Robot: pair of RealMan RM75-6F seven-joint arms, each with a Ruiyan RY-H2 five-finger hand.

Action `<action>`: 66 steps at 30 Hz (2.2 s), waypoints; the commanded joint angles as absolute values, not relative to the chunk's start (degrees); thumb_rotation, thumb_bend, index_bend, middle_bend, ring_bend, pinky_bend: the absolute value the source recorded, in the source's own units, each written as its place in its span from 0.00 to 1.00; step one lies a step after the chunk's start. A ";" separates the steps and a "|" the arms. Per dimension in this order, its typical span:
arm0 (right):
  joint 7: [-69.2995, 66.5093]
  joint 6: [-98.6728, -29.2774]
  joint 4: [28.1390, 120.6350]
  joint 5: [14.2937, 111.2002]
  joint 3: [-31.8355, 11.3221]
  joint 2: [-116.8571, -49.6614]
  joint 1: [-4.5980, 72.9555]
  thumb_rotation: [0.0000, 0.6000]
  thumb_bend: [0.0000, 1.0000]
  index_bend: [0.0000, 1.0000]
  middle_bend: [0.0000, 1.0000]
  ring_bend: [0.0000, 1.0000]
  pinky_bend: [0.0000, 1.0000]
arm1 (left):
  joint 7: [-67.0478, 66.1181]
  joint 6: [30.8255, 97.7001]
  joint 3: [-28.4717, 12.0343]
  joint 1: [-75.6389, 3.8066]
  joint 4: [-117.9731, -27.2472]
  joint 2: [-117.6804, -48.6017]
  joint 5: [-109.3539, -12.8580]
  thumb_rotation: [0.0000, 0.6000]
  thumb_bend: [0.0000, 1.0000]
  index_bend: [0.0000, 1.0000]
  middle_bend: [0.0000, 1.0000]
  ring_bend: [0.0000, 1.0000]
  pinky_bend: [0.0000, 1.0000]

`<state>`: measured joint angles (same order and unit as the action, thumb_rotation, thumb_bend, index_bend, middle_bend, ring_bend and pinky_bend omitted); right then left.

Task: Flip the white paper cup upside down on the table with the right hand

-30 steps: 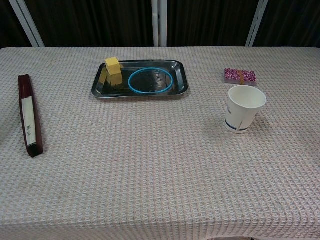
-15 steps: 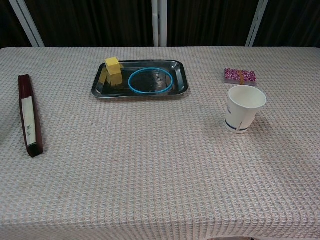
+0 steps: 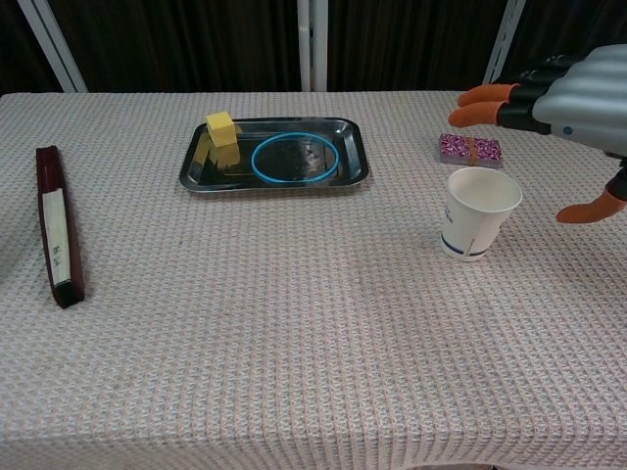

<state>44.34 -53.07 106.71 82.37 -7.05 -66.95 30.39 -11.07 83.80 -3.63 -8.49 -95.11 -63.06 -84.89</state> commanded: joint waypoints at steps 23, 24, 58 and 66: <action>74.78 -58.86 104.71 57.59 -1.95 -80.12 42.51 1.00 0.13 0.07 0.18 0.00 0.00 | -10.92 82.53 -3.43 -8.66 -95.84 -62.43 -83.78 1.00 0.09 0.07 0.01 0.00 0.04; 74.71 -59.01 104.58 57.42 -1.80 -80.23 42.67 1.00 0.14 0.08 0.19 0.00 0.00 | -10.85 82.49 -3.44 -8.67 -95.84 -62.42 -83.74 1.00 0.09 0.07 0.01 0.00 0.04; -18.81 -62.12 86.87 76.27 -2.74 -81.99 29.82 1.00 0.14 0.50 0.47 0.05 0.00 | -10.86 81.12 -3.02 -9.19 -95.78 -62.80 -83.44 1.00 0.09 0.07 0.01 0.00 0.04; -27.57 -57.79 82.28 77.99 -1.97 -82.23 29.38 1.00 0.12 0.47 0.42 0.04 0.00 | -10.46 81.10 -2.92 -9.22 -95.60 -62.71 -83.61 1.00 0.09 0.07 0.01 0.00 0.03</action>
<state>-26.05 -59.37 84.28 76.45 -2.28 -81.65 30.39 -10.45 81.11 -2.92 -9.21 -95.60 -62.71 -83.61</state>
